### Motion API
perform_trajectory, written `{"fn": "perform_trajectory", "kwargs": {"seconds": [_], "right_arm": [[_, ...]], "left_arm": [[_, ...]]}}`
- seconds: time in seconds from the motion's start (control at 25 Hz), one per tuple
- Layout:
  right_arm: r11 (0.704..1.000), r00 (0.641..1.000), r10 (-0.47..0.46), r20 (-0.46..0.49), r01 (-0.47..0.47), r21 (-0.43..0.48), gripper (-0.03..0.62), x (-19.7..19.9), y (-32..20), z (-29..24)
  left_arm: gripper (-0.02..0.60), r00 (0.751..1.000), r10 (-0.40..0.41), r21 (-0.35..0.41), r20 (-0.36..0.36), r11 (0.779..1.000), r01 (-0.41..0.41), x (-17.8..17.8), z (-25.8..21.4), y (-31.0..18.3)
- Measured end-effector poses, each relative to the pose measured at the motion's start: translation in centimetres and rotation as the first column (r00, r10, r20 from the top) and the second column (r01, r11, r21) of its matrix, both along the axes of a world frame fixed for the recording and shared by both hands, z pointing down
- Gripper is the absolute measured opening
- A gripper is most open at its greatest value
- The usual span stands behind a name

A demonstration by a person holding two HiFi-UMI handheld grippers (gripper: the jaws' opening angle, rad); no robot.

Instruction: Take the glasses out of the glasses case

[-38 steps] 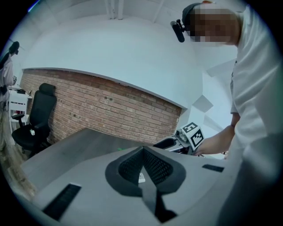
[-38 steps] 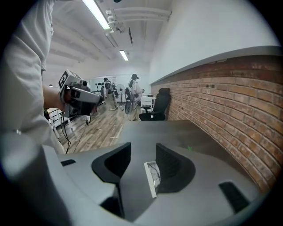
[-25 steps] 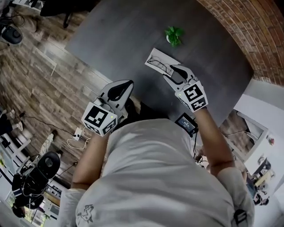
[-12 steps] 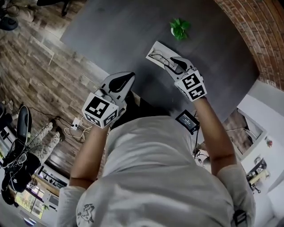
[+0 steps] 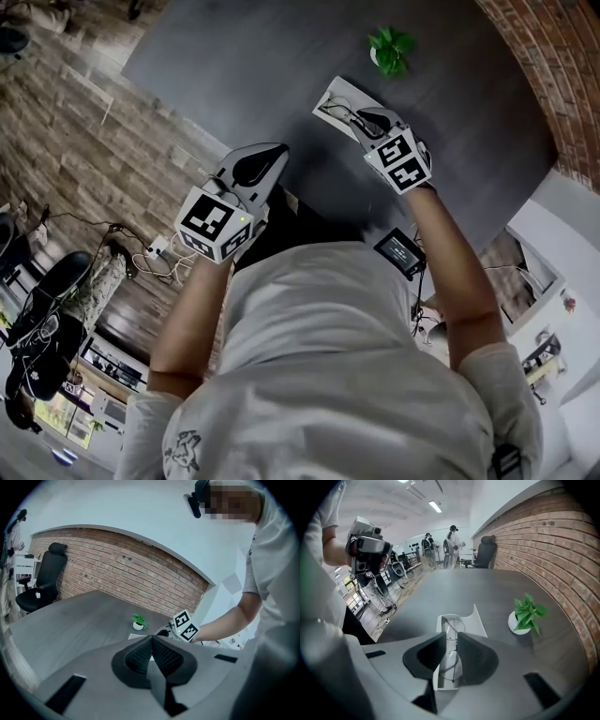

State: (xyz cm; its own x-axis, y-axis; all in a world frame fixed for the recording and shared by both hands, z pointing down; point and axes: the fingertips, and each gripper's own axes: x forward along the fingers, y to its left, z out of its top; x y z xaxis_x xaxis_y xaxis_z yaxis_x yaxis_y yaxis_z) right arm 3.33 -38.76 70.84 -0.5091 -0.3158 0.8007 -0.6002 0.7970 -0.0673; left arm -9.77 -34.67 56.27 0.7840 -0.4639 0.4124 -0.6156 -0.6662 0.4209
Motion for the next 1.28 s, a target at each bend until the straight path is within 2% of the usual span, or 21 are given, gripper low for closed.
{"fn": "perform_trajectory", "kwargs": {"seconds": [0.28, 0.56, 1.0, 1.28], "right_arm": [[0.999, 0.998, 0.001, -0.055, -0.003, -0.043, 0.067, 0.2, -0.4, 2.4], [0.996, 0.997, -0.018, -0.070, 0.012, -0.086, 0.049, 0.0, -0.2, 3.9], [0.997, 0.994, -0.028, -0.103, 0.020, -0.078, 0.018, -0.2, -0.5, 3.5], [1.000, 0.994, -0.004, -0.108, 0.001, -0.021, 0.014, 0.2, -1.1, 1.7]], "left_arm": [[0.011, 1.000, -0.004, -0.015, 0.010, 1.000, 0.005, -0.1, 0.9, 0.1], [0.011, 1.000, -0.018, -0.034, 0.010, 0.999, 0.018, -0.2, 1.5, 0.5], [0.011, 0.999, -0.039, -0.024, 0.010, 0.999, 0.039, -1.3, 0.6, 0.6], [0.011, 0.999, -0.032, -0.010, 0.002, 0.999, 0.032, -1.6, -0.8, 1.0]]}}
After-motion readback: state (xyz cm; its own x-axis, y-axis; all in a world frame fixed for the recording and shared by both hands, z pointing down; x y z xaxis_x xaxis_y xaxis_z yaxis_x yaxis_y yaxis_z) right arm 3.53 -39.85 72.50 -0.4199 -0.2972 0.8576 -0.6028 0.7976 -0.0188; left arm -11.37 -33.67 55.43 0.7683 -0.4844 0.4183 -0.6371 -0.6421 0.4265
